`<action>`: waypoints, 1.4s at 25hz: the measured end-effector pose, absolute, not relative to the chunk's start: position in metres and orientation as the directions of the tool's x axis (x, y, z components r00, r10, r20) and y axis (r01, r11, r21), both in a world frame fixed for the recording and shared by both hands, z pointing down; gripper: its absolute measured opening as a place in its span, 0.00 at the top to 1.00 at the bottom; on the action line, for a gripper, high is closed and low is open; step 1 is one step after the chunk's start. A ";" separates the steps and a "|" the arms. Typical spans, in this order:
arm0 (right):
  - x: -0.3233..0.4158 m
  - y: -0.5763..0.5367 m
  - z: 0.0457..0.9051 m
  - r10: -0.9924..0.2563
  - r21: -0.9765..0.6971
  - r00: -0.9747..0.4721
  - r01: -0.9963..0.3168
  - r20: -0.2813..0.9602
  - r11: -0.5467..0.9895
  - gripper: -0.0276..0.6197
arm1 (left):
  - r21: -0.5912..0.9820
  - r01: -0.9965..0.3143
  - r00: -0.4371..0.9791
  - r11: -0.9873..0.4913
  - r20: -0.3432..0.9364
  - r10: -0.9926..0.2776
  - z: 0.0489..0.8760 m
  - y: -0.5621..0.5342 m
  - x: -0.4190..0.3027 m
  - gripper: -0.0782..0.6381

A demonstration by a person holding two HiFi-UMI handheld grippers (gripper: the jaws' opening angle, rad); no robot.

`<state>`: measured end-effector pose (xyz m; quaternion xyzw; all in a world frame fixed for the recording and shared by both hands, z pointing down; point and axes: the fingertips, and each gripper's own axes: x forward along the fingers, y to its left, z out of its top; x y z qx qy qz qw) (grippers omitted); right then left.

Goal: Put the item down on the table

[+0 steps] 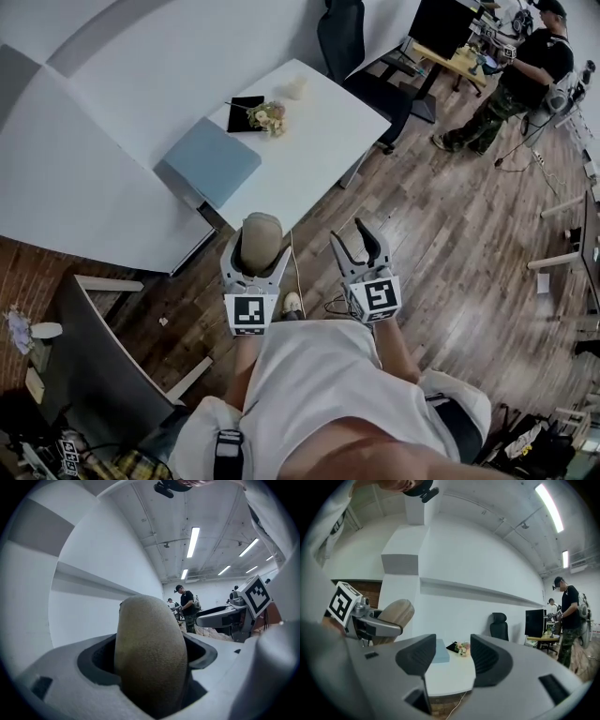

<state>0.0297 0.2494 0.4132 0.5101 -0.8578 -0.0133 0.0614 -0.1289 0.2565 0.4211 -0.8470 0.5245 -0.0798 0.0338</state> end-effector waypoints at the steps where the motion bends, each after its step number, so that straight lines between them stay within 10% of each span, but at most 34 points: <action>1: 0.027 0.247 0.414 -0.880 0.088 -0.466 -0.876 0.093 0.473 0.60 | -0.143 -0.881 0.441 -0.451 0.098 -0.892 0.421 0.252 -0.132 0.32; 35: 0.069 0.111 0.425 -0.880 0.050 -0.461 -0.882 0.113 0.469 0.61 | -0.168 -0.872 0.445 -0.460 0.121 -0.887 0.424 0.117 -0.086 0.32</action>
